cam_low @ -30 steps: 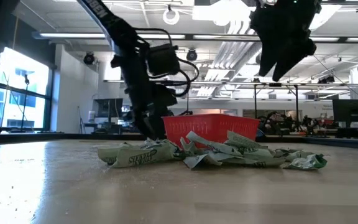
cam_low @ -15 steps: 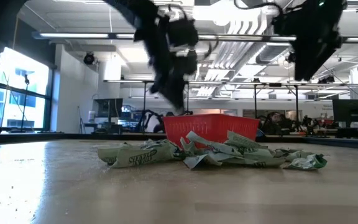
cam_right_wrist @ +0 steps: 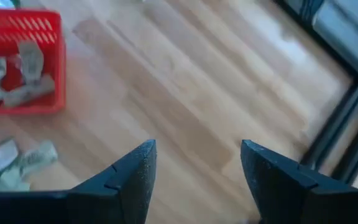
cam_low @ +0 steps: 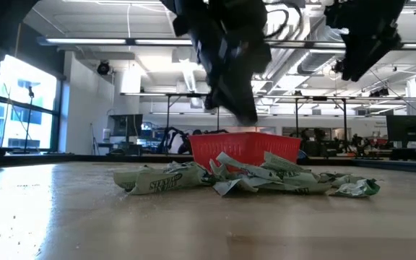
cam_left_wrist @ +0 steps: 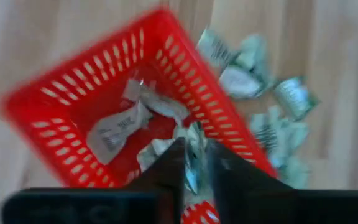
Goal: Pick and place items into bin
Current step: Put the white stevia packet into the red bin
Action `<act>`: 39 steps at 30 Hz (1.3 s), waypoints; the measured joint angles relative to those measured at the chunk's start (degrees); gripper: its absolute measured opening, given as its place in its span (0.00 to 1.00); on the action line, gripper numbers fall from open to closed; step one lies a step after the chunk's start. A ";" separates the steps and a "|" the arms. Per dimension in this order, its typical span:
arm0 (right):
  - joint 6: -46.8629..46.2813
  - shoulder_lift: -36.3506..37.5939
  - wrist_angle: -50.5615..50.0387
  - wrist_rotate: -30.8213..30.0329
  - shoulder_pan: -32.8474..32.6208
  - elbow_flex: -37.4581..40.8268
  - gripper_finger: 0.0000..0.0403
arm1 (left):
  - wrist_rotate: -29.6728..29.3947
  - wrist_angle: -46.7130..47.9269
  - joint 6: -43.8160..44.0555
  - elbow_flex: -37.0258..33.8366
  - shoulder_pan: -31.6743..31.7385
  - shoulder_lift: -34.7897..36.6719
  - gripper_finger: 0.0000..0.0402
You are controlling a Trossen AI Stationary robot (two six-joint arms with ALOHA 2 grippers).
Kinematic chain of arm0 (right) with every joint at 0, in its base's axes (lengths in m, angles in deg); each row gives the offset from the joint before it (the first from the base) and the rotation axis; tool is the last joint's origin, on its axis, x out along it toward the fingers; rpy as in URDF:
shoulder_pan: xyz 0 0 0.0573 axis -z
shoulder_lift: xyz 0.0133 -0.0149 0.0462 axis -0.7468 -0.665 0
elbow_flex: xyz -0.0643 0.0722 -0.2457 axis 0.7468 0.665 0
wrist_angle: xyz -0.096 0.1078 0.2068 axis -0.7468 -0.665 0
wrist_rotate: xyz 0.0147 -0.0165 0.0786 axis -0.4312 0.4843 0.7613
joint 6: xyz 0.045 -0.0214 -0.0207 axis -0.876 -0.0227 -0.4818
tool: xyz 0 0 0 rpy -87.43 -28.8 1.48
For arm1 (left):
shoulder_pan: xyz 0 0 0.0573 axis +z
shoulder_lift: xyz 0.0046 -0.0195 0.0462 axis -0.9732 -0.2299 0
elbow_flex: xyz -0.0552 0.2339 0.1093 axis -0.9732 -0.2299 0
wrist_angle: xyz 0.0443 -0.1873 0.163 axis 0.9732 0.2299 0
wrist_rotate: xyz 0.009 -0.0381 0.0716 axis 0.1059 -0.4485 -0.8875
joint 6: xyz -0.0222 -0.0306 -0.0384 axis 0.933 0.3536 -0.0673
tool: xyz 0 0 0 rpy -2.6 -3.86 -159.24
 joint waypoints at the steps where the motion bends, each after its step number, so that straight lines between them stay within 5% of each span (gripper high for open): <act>1: 1.29 -0.56 1.04 -0.03 0.35 0.00 0.57 | -0.42 0.23 0.02 0.00 -0.48 -0.63 0.32; 8: 13.74 -3.74 7.21 4.34 3.15 0.00 0.60 | -13.55 12.49 -2.73 3.54 -0.52 3.57 0.62; 14: 35.33 -10.11 14.96 9.59 9.93 -0.09 0.60 | -18.01 30.40 -4.50 -0.11 2.06 13.45 0.71; 22: 55.97 -22.54 31.69 29.29 30.04 -0.89 0.56 | -13.77 19.39 10.11 -27.73 2.67 36.09 0.68; 28: 70.87 -33.02 40.47 30.95 29.73 -7.08 0.52 | -10.75 2.57 26.03 -44.92 -1.03 50.18 0.64; 39: 72.39 -52.72 33.46 29.24 33.07 -23.76 0.50 | -12.66 -0.10 32.74 -50.80 -2.12 56.22 0.61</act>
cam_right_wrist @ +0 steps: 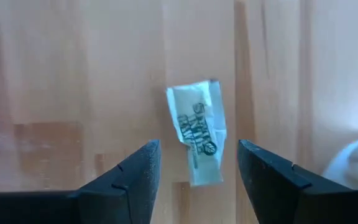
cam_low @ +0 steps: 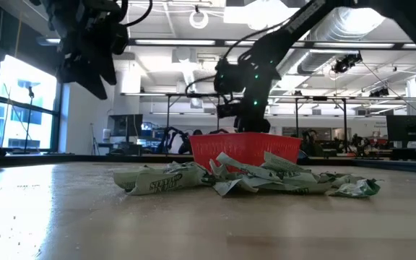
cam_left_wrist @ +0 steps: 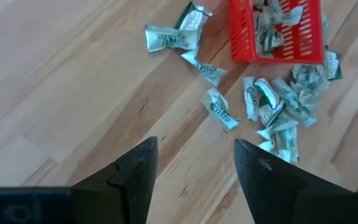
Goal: Pick and place items into bin
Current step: Put the white stevia packet into the red bin
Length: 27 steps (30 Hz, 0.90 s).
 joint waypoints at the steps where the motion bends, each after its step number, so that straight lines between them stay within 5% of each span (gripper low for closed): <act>1: -0.06 -0.96 -1.06 -0.24 0.29 -0.86 0.50 | 0.00 0.21 -0.17 0.00 0.00 0.00 0.61; 6: -1.51 -3.07 -3.12 -1.88 0.38 -2.81 0.38 | -0.07 0.32 -1.78 0.00 0.00 0.00 0.61; 12: -1.83 -2.88 -2.88 -4.31 -1.09 -2.75 0.04 | -0.17 0.37 -5.63 0.00 0.00 0.00 0.61; 18: -8.09 -1.04 -5.08 -5.31 -2.71 -2.46 0.01 | -0.20 0.37 -7.21 0.00 0.00 0.00 0.61; 27: -19.00 15.55 -9.83 -6.32 -7.30 -2.67 0.00 | -3.40 -0.06 -8.12 0.00 0.00 -0.01 0.61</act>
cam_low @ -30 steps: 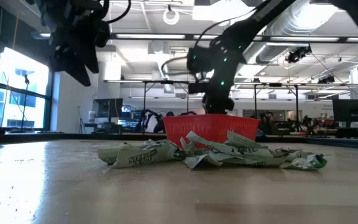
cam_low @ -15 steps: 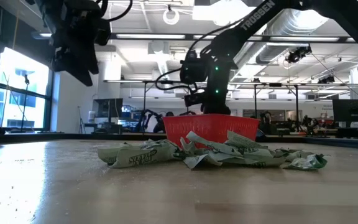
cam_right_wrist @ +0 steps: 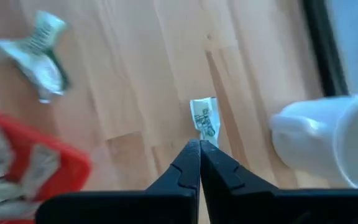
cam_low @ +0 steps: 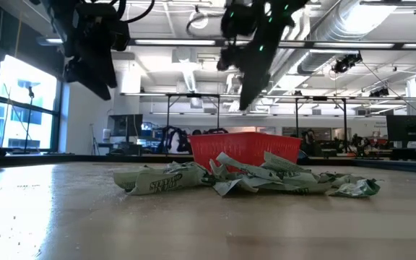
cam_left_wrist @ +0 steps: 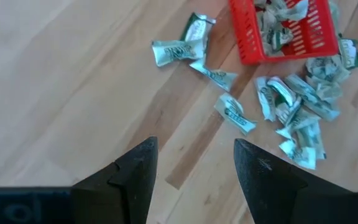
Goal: Pick and place items into bin
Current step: Put the white stevia packet into the red bin
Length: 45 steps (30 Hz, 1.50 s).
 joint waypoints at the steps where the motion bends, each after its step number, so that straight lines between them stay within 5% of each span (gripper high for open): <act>1: -0.62 1.37 -0.92 0.38 -0.21 0.13 0.00 | -0.48 -0.08 -0.78 0.00 0.00 -0.02 0.61; 7: -7.64 2.27 -3.08 0.44 -0.93 5.35 0.09 | -0.68 -1.10 -2.76 0.00 0.02 -0.02 0.61; 16: -7.98 2.38 21.46 -3.62 -3.51 22.67 0.54 | -0.44 -0.95 -2.52 0.00 0.02 -0.02 0.61; 20: -11.50 2.38 28.77 -3.21 0.49 26.52 0.65 | -0.38 -0.95 -2.68 0.00 0.02 -0.02 0.61; 28: -11.81 -1.08 35.37 3.11 6.18 26.69 0.61 | -1.42 -0.99 -4.60 0.00 0.02 -0.02 0.61; 35: -11.32 -5.28 37.57 -1.44 5.80 25.94 0.58 | -1.58 -0.97 -5.15 0.00 0.02 -0.04 0.61; 40: -11.64 -6.73 41.44 0.57 6.30 25.77 0.56 | -1.58 -0.97 -5.15 0.00 0.02 -0.04 0.61; 45: -14.96 -8.22 41.78 1.70 6.17 25.75 0.43 | -1.58 -0.97 -5.13 0.00 0.02 -0.04 0.61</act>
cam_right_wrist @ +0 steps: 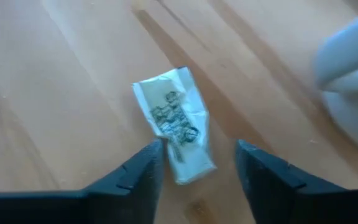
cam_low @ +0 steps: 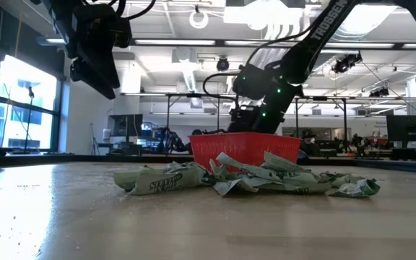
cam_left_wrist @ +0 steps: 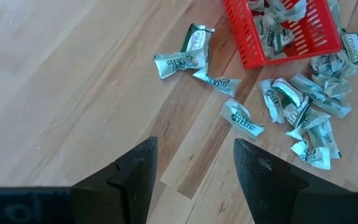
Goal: Pick and place items into bin
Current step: Put the white stevia packet into the red bin
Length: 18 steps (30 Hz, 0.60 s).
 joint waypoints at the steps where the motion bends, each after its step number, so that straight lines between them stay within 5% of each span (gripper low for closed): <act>1: -0.44 -0.15 0.12 0.61 -0.13 0.00 0.38 | 0.00 0.00 -0.02 0.00 0.00 0.00 0.61; 7: -1.07 -0.41 0.71 0.90 -1.37 -0.04 0.04 | -0.02 0.00 0.01 0.00 0.00 0.00 0.61; 13: -7.06 0.32 -2.73 4.00 -2.85 -3.58 0.02 | -0.13 0.00 0.01 0.00 0.00 0.00 0.61; 18: -4.87 8.28 -12.54 5.76 -6.43 -9.49 0.01 | -0.22 -0.36 -0.05 0.00 0.00 -0.03 0.61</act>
